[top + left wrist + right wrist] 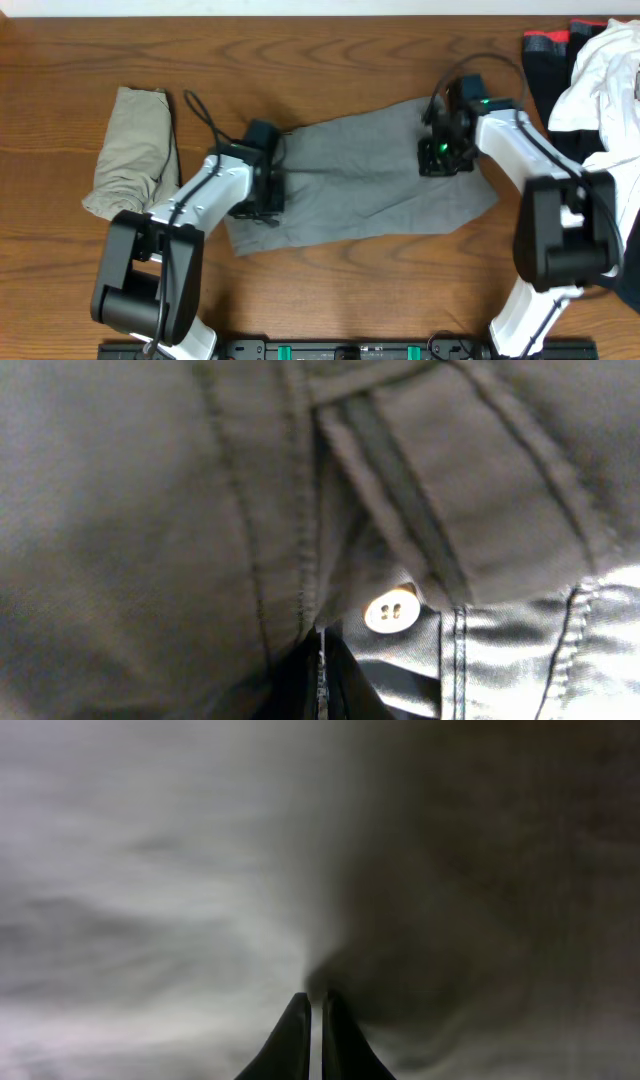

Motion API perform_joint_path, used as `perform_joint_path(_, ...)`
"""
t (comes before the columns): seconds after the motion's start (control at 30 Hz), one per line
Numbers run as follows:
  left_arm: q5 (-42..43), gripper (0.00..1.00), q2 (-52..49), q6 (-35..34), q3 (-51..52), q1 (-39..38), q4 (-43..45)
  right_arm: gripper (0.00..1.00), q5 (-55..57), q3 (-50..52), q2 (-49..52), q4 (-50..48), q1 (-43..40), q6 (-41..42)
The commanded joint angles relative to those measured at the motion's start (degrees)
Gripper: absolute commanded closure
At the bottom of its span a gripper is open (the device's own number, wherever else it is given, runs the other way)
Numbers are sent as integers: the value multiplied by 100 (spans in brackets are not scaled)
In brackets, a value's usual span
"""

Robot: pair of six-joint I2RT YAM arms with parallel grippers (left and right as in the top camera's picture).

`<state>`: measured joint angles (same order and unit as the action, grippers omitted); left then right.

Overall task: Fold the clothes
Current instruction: 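Drag the right end rightward with the right gripper, stretching the shorts, then grasp the left end of the shorts with the left gripper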

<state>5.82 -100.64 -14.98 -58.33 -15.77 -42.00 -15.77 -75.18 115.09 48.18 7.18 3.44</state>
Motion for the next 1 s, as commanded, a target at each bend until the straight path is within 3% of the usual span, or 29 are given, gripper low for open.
perform_joint_path(0.0, 197, 89, -7, -11, -68, 345, -175, 95, 72, -7, 249, -76, 9, 345)
perform_joint_path(0.07, 518, 83, 55, -11, -72, 505, -256, 95, 79, -7, 367, -90, 9, 431)
perform_joint_path(0.1, 719, 75, 111, -11, -72, 603, -297, 95, 79, -7, 415, -90, 7, 452)
perform_joint_path(0.33, 1882, 53, 745, -11, -76, 1447, -479, 95, 289, -7, 463, -107, -20, 728)
perform_joint_path(0.5, 1823, 39, 1104, 15, -76, 1895, -796, 94, 304, -7, 463, -83, -42, 765)
perform_joint_path(0.63, 1475, 36, 1062, -37, -15, 2009, -892, 94, 516, -7, 463, -70, -48, 1058)
perform_joint_path(0.97, 1287, 18, 1062, -332, 802, 2406, -116, 95, 826, -7, 468, 26, -313, 1198)
